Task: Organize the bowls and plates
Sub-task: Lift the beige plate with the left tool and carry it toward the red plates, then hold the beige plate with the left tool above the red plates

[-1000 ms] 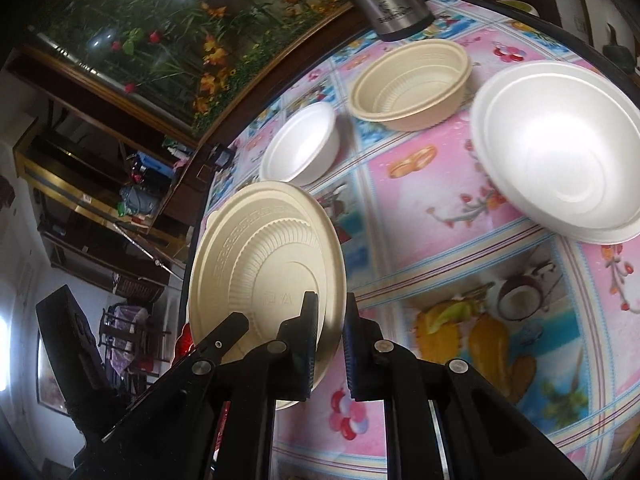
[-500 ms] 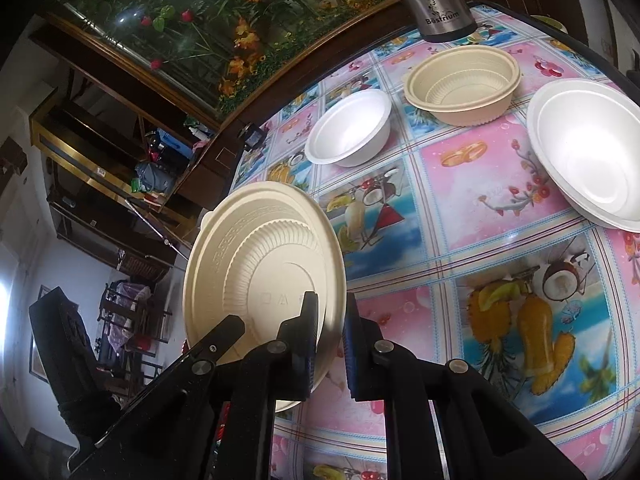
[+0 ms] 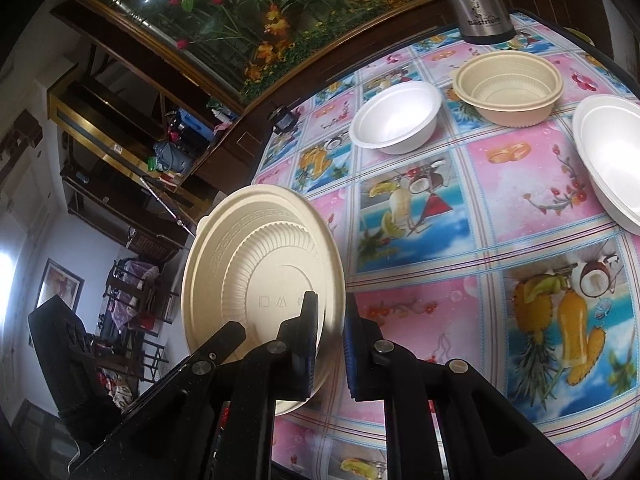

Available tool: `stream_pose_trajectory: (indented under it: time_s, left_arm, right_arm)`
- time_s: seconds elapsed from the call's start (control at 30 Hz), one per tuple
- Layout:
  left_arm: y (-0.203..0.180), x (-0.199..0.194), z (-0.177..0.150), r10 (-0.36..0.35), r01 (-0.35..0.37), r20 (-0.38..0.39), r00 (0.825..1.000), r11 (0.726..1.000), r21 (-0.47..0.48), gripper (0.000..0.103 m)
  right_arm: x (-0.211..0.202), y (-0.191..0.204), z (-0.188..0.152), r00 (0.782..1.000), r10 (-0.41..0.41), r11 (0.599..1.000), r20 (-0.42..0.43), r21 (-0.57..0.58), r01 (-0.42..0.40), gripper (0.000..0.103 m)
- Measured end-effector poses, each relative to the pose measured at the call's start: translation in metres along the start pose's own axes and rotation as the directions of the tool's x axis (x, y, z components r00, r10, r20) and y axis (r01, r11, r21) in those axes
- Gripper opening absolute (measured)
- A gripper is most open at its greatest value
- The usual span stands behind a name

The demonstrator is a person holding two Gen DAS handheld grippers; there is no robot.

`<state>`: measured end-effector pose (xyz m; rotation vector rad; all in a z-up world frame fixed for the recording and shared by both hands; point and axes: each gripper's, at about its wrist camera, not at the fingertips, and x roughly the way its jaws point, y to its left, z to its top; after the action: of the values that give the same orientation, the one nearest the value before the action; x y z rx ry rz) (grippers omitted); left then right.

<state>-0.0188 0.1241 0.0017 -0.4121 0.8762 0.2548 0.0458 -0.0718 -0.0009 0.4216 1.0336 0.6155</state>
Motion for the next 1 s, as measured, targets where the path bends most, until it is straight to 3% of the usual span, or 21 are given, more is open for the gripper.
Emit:
stream_pose_trajectory:
  time_s: [0.63, 1.0]
  left_arm:
    - [0.085, -0.02, -0.013, 0.084, -0.079, 0.023, 0.996, 0.984, -0.162, 0.015]
    - [0.104, -0.011, -0.018, 0.103, -0.1, 0.002, 0.995, 0.976, -0.195, 0.015]
  right_arm:
    - [0.044, 0.073, -0.03, 0.992, 0.061, 0.988, -0.112, -0.135, -0.076, 0.011]
    - [0.066, 0.089, -0.041, 0.985, 0.053, 0.984, -0.162, -0.158, -0.079, 0.011]
